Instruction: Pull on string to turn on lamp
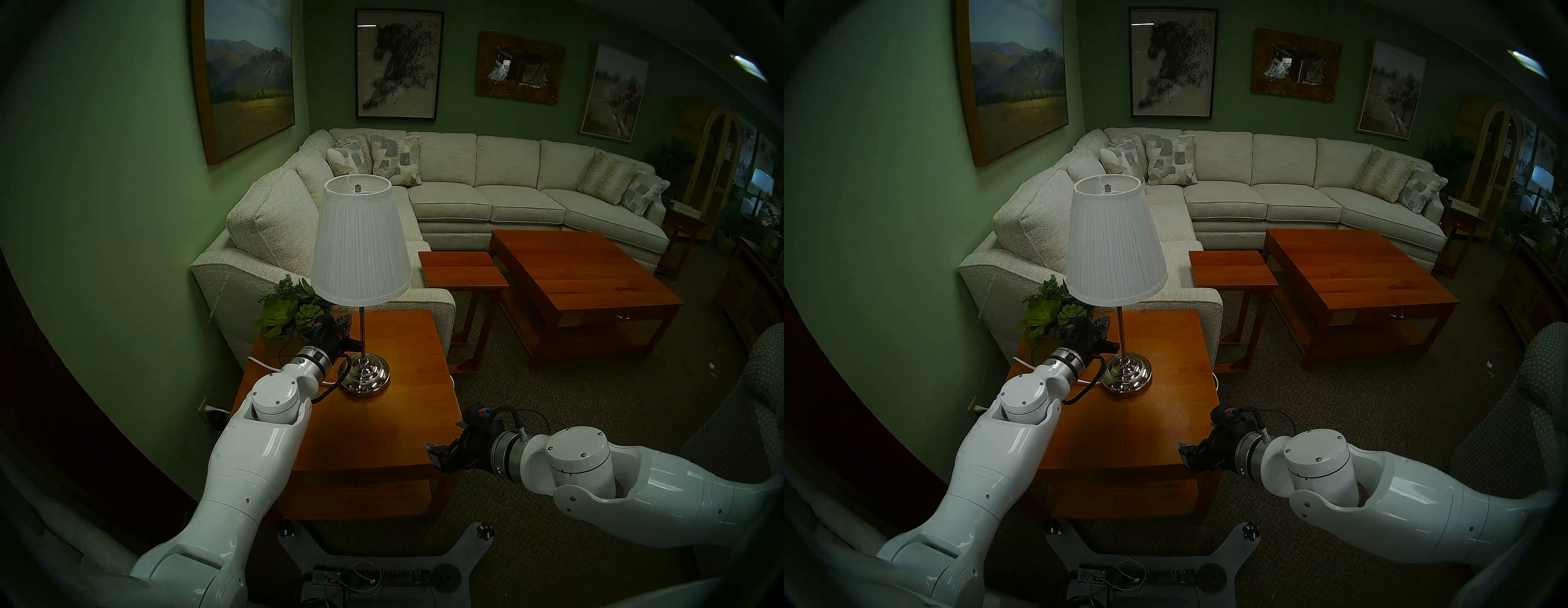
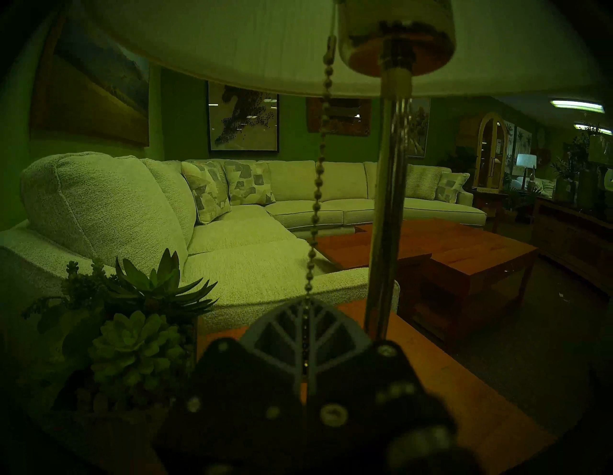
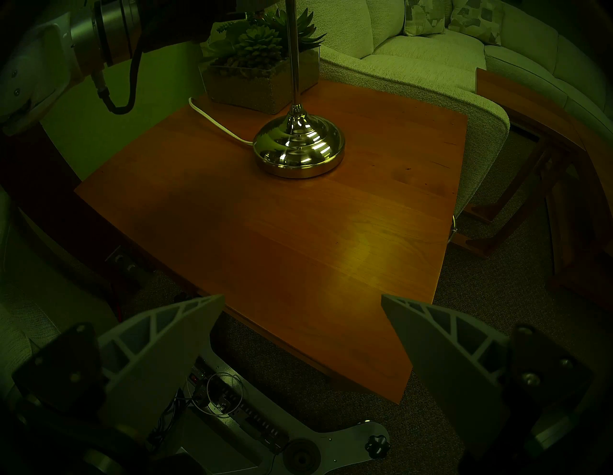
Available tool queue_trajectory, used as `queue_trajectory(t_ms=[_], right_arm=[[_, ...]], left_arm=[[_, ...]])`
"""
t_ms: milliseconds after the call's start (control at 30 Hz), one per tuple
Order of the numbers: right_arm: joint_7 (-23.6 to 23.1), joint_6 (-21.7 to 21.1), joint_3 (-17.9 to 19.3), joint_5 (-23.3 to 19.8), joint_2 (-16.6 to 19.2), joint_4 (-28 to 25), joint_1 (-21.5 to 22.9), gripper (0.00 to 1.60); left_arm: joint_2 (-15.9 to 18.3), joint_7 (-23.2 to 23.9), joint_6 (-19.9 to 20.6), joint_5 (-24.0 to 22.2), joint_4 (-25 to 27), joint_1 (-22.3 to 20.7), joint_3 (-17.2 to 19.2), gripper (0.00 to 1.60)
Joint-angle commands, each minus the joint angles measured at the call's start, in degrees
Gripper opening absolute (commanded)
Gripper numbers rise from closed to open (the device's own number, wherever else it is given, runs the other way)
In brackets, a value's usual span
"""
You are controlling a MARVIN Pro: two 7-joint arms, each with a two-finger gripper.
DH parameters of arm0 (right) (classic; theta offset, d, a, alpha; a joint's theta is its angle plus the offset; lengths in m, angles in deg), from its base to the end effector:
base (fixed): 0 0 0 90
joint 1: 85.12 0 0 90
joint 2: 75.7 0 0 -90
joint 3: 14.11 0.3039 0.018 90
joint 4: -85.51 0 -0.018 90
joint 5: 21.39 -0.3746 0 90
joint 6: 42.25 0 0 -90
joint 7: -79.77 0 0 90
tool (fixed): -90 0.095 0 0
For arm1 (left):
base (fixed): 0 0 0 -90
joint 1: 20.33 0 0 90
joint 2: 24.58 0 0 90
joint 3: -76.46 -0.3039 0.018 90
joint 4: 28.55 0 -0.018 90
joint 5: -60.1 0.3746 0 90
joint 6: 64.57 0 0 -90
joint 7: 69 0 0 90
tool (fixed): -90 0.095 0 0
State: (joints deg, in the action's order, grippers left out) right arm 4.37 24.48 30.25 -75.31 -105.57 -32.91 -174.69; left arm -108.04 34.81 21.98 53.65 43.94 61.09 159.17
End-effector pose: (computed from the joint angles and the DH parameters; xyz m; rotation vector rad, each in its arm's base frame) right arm 0.3062 0.0466 -0.3540 -2.5347 -0.7481 -1.0727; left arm 0.5171 -0.0279 -0.3871 2.1583 -0.3534 1.9303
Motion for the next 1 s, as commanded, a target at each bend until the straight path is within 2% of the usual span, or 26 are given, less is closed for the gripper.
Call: queue_trajectory(t_ms=[0,267,667,733,767,833,967], right_arm=[[0.1,0.3,0.9,-0.2,0.0,-1.2,0.8,1.6],[0.0,0.3,0.9,-0.2,0.0,-1.2,0.8,1.6],[0.0,0.3,0.8,-0.1,-0.1,-1.1,0.8,1.6],[0.0,0.3,0.8,-0.1,-0.1,-1.1,0.8,1.6],[0.0,0.3,0.8,-0.1,-0.1,-1.1,0.8,1.6],[0.0,0.3,0.8,-0.1,-0.1,-1.1,0.8,1.6],[0.0,0.3,0.8,-0.1,-0.1,-1.1,0.8,1.6]], left_arm=[[-0.1,-0.3,-1.0,0.5,2.0,0.4,-0.4,0.0],[-1.4,-3.2,-2.9,0.8,2.1,1.3,0.0,0.0],[-1.7,-5.0,-4.0,1.5,7.9,1.9,0.4,0.0],[-1.8,-5.3,-4.1,1.7,8.8,2.2,0.3,0.14],[-2.0,-5.6,-4.0,1.7,9.2,2.3,0.3,0.14],[-2.1,-5.8,-4.0,1.9,10.0,2.5,0.3,0.31],[-2.1,-6.0,-3.9,2.0,10.6,2.6,0.3,0.32]])
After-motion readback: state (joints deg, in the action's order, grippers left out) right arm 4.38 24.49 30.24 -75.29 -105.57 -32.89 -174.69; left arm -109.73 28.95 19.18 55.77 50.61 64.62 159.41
